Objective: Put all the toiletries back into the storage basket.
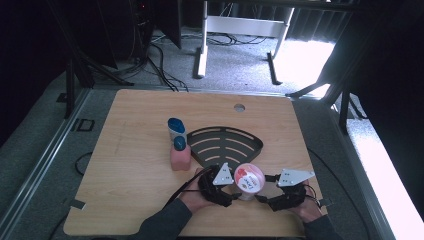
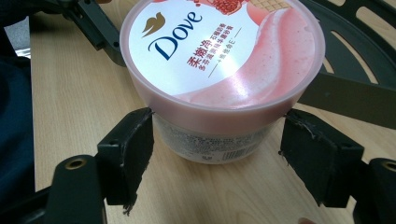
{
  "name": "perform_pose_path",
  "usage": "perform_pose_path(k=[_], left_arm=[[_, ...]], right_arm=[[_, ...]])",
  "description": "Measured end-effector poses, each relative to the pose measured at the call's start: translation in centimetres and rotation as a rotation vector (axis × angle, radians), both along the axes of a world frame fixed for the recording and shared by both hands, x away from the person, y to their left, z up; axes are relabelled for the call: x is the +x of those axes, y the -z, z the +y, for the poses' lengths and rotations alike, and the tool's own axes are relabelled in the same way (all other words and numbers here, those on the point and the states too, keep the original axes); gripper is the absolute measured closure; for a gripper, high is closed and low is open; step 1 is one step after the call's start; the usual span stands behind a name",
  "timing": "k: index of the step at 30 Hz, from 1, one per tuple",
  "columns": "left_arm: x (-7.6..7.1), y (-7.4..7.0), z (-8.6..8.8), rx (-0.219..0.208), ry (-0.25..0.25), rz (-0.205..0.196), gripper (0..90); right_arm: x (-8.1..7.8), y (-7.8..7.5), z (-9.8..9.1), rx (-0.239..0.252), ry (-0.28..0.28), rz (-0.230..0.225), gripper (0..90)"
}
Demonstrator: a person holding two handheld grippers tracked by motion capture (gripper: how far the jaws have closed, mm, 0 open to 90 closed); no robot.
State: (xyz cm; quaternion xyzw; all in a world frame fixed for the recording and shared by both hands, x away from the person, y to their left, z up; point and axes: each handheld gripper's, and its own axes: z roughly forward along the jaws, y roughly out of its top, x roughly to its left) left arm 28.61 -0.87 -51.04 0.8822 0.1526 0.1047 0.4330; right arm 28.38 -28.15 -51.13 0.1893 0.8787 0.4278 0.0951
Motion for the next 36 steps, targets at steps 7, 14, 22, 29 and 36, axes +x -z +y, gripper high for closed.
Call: perform_pose_path(k=[7,14,22,29,36], left_arm=[[0.3,-0.4,0.0,-0.007,-0.007,0.004,29.3],[0.9,-1.0,0.2,-0.01,-0.014,0.01,29.3],[1.3,-1.3,0.2,-0.011,-0.024,0.002,29.3],[1.7,-1.9,0.2,-0.013,-0.032,-0.017,29.3],[2.0,-2.4,0.4,-0.015,-0.04,-0.034,29.3]], right_arm=[[0.4,-0.5,0.0,-0.003,-0.005,-0.005,25.5],[1.0,-1.1,0.1,0.007,-0.007,-0.013,25.5],[1.6,-1.6,0.3,-0.007,-0.015,-0.026,25.5],[2.2,-2.1,0.3,-0.005,-0.017,-0.029,25.2],[2.7,-2.6,0.5,-0.002,-0.018,-0.036,24.7]])
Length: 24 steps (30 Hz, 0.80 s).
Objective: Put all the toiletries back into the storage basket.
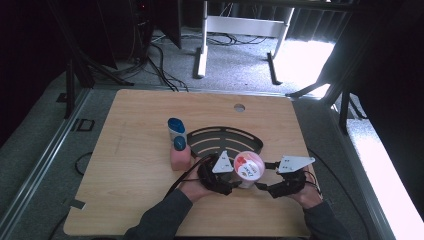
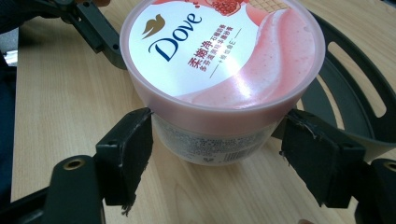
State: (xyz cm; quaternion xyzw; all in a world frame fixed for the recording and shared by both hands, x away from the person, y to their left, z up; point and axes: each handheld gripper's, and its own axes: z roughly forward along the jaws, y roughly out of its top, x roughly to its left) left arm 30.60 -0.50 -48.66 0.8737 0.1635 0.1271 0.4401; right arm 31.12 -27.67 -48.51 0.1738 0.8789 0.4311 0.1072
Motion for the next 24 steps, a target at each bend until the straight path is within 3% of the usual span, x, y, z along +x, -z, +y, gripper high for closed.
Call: perform_pose_path(k=[24], left_arm=[[1.6,-1.7,-0.1,0.007,-0.027,-0.05,29.3]], right_arm=[[2.4,-1.1,0.2,0.027,0.01,0.008,22.6]])
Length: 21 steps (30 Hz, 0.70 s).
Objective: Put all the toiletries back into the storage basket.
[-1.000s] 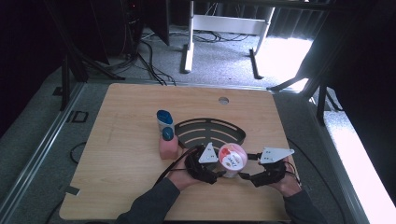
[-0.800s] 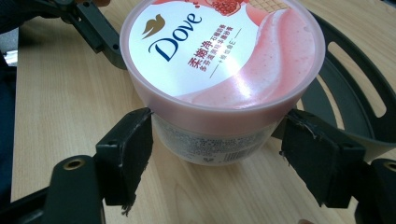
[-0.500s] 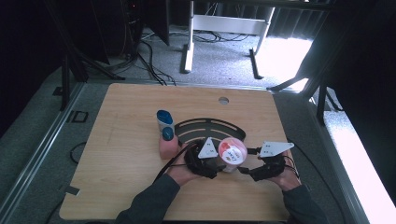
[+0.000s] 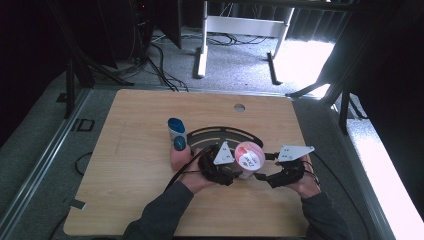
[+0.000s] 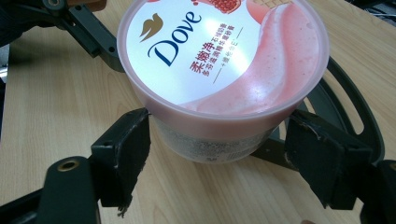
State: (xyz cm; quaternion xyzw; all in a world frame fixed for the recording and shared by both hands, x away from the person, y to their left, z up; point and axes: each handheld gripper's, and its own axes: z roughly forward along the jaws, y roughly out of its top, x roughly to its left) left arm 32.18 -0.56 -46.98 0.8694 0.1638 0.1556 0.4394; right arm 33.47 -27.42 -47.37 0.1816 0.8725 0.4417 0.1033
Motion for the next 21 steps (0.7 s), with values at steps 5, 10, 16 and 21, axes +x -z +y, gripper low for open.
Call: perform_pose_path(k=[5,10,16,21], left_arm=[[0.6,-0.2,0.0,-0.006,-0.012,-0.004,29.3],[1.3,-0.6,0.0,0.002,-0.017,-0.01,29.3],[1.9,-0.8,0.0,0.005,-0.026,-0.019,29.3],[2.6,-0.8,0.0,0.008,-0.033,-0.017,29.3]], right_arm=[[0.6,-0.3,0.0,0.001,0.001,-0.004,22.7],[1.6,-0.5,0.1,0.004,-0.002,0.002,22.7],[2.5,-0.8,0.2,-0.003,-0.012,0.001,22.7],[3.2,-0.9,0.3,-0.011,-0.01,0.004,22.7]])
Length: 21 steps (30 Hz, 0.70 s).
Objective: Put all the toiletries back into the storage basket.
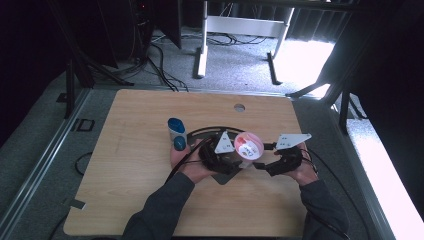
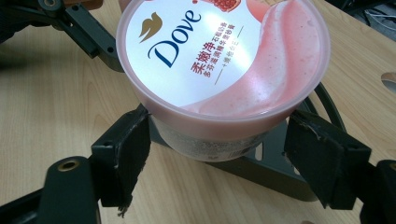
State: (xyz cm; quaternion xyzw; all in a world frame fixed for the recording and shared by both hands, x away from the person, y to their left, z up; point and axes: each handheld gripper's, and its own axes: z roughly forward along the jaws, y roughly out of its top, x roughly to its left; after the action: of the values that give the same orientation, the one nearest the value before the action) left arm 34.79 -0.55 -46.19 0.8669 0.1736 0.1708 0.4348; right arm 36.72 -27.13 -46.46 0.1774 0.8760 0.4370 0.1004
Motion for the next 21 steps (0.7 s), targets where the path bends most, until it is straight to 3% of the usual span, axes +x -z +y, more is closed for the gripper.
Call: perform_pose_path(k=[4,14,21], left_arm=[[0.5,0.2,0.0,-0.005,-0.014,0.001,29.3],[1.7,0.9,0.0,-0.008,-0.034,0.003,29.3],[2.1,1.0,0.0,-0.008,-0.037,0.001,29.4]], right_arm=[[0.5,0.1,0.1,-0.001,-0.004,0.004,22.7],[2.1,0.0,0.6,-0.058,0.004,0.002,22.8],[2.7,0.1,0.7,-0.06,0.01,0.017,22.8]])
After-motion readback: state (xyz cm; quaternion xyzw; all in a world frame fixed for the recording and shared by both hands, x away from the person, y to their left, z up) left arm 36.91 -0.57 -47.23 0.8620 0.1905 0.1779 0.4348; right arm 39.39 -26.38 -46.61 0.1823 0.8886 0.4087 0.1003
